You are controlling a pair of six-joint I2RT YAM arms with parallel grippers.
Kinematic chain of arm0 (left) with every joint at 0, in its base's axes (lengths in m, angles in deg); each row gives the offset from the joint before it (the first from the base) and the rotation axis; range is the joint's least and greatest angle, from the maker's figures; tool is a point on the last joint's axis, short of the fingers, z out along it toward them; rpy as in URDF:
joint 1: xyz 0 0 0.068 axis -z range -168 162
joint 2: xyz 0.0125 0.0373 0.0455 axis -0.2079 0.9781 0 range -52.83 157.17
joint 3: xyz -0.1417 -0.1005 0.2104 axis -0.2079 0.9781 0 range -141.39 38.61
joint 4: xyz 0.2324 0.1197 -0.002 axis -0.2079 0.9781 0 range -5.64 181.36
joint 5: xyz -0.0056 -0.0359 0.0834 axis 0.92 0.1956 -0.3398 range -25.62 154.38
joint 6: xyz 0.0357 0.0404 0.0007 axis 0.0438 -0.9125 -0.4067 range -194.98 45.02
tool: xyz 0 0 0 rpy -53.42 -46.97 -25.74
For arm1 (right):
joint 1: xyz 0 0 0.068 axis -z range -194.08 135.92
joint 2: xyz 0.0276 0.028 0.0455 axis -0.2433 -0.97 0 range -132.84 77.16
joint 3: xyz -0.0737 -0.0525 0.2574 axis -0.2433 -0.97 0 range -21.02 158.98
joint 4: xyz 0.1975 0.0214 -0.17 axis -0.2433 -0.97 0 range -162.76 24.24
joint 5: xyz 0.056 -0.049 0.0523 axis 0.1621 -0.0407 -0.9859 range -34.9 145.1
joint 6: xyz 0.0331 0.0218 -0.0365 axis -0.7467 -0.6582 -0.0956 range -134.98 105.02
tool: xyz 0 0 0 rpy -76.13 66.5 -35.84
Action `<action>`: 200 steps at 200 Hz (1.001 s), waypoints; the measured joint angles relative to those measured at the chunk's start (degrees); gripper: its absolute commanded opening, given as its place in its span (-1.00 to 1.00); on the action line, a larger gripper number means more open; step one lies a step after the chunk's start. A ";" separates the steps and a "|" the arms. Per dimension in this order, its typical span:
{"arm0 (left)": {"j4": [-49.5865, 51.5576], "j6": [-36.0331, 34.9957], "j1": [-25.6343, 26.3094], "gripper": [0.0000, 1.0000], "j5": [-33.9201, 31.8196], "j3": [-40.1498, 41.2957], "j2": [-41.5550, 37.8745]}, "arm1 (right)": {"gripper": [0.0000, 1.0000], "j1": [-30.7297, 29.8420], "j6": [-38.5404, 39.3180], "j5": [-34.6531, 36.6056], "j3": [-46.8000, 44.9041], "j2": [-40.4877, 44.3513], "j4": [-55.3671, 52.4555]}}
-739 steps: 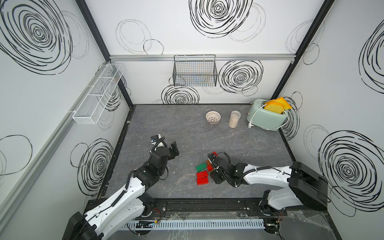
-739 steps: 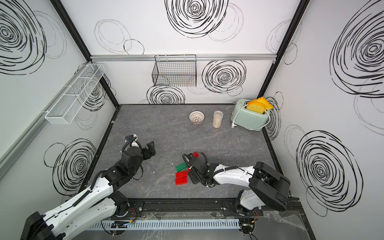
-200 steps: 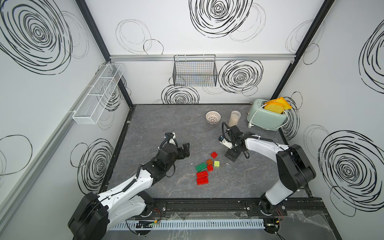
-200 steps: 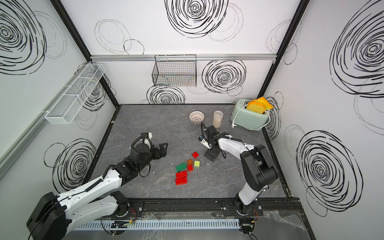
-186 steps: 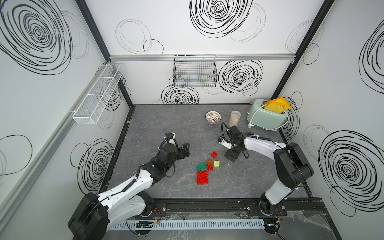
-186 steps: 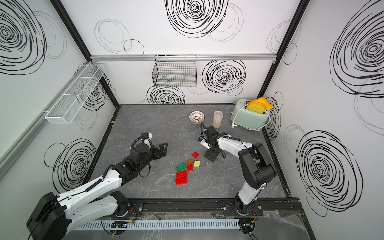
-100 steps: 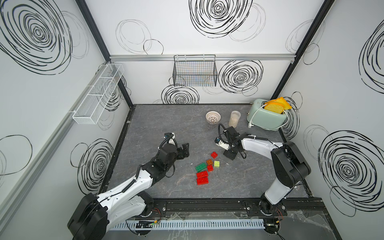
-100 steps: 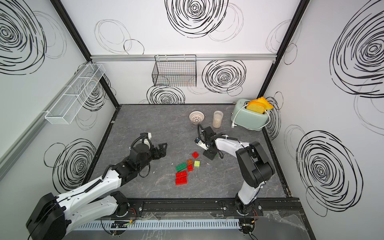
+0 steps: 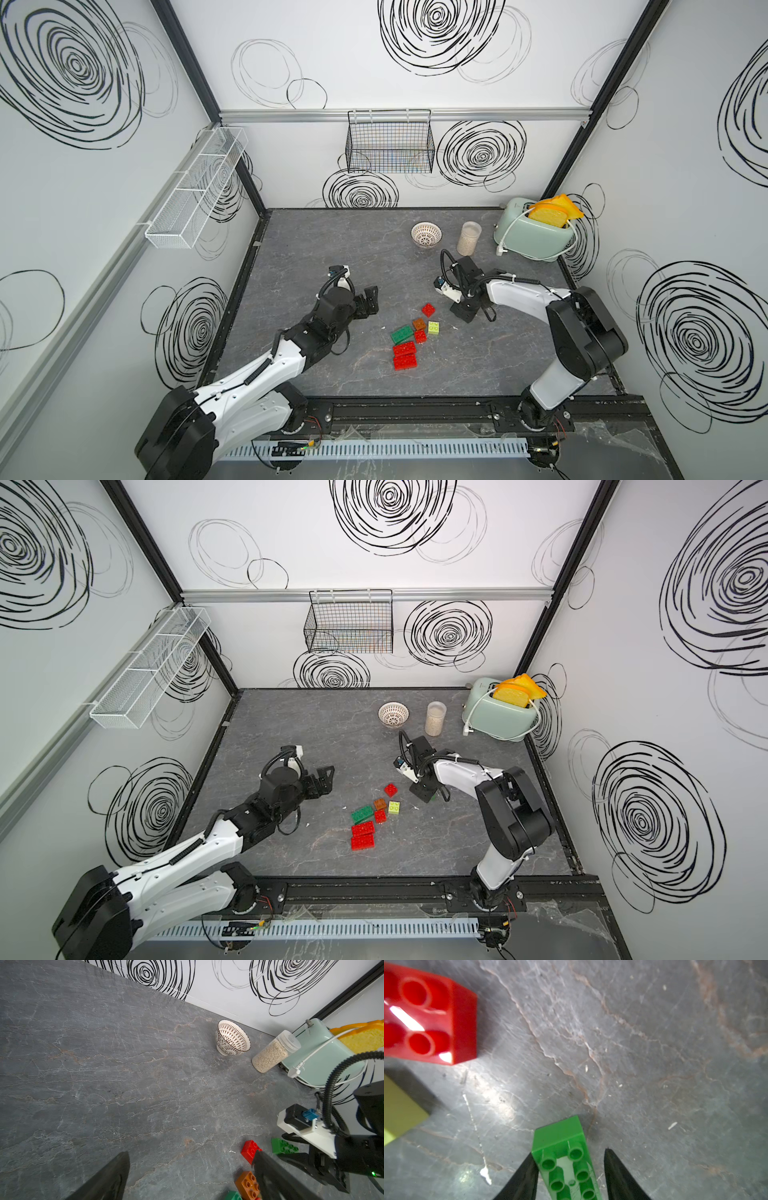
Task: Assemble a heart with lego
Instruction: Adjust the lego brick at the center of the board, then pick up the lego brick from the center of the board.
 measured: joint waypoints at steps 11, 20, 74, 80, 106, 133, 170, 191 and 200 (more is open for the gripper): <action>0.00 0.00 0.00 0.94 0.00 0.00 0.02 | 0.05 0.07 -0.52 -0.15 0.02 -0.02 -0.24; 0.00 0.00 0.00 0.94 0.00 0.00 0.02 | 0.03 0.00 -1.29 -0.35 0.15 -0.02 -0.61; -0.13 0.07 0.00 0.95 0.09 0.00 0.50 | -0.29 -1.49 -4.81 -1.36 0.96 -0.09 -2.80; -0.13 0.07 0.00 0.94 0.11 0.00 0.66 | -0.31 -1.64 -5.05 -1.36 1.18 -0.17 -3.13; -0.13 0.20 0.00 0.94 0.46 -0.02 1.25 | -0.48 -2.43 -5.97 -1.75 2.95 -1.62 -4.04; -0.13 0.35 0.00 0.94 0.57 0.00 1.86 | -0.49 -3.32 -6.80 -1.70 4.17 -2.69 -4.15; -0.09 0.81 0.00 0.95 0.76 -0.04 3.21 | -0.30 -4.13 -6.10 -1.44 4.20 -2.97 -1.84; -0.02 0.90 0.00 0.94 1.05 -0.15 4.28 | 0.17 -4.11 -5.77 -1.60 4.20 -3.06 0.09; 0.07 0.90 0.00 0.95 1.11 -0.15 4.46 | 0.29 -3.98 -5.29 -1.79 4.20 -3.06 0.92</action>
